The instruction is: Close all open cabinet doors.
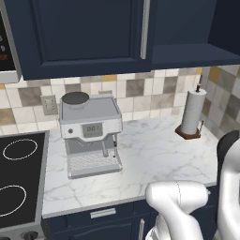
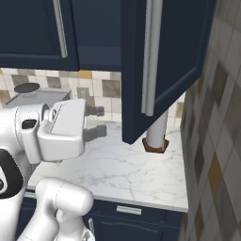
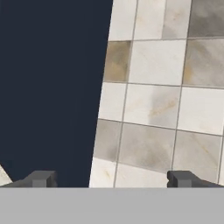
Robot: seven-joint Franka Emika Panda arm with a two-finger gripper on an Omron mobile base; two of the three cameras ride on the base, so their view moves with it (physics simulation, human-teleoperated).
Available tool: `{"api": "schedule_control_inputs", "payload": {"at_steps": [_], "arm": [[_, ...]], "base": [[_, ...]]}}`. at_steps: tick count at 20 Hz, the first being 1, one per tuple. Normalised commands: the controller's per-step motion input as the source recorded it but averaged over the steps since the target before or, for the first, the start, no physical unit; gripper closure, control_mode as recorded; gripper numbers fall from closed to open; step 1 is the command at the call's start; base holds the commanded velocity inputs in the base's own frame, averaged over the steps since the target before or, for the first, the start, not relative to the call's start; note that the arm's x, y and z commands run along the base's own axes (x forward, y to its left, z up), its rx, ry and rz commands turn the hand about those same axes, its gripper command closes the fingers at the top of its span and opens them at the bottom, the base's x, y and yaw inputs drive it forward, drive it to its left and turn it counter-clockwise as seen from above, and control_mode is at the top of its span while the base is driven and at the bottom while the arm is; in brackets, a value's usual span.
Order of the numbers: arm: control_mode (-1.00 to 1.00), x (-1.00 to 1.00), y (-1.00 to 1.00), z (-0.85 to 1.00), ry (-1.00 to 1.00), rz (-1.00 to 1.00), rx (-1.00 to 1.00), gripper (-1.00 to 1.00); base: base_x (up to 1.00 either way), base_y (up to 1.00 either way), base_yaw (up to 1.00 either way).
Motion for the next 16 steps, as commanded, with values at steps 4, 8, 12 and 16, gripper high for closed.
{"api": "schedule_control_inputs", "payload": {"at_steps": [4,8,12,16], "arm": [[-1.00,0.05,-0.31,-0.04,0.00,-0.08,0.00,-1.00],[-1.00,0.24,-0.20,-0.04,0.00,0.00,0.00,-1.00],[-1.00,0.28,-0.21,-0.02,0.00,0.00,0.00,-1.00],[-1.00,0.20,-0.25,-0.04,0.00,0.00,0.00,-1.00]], "base": [[0.00,0.00,0.00],[0.00,0.00,0.00],[0.00,0.00,0.00],[0.00,0.00,0.00]]}}
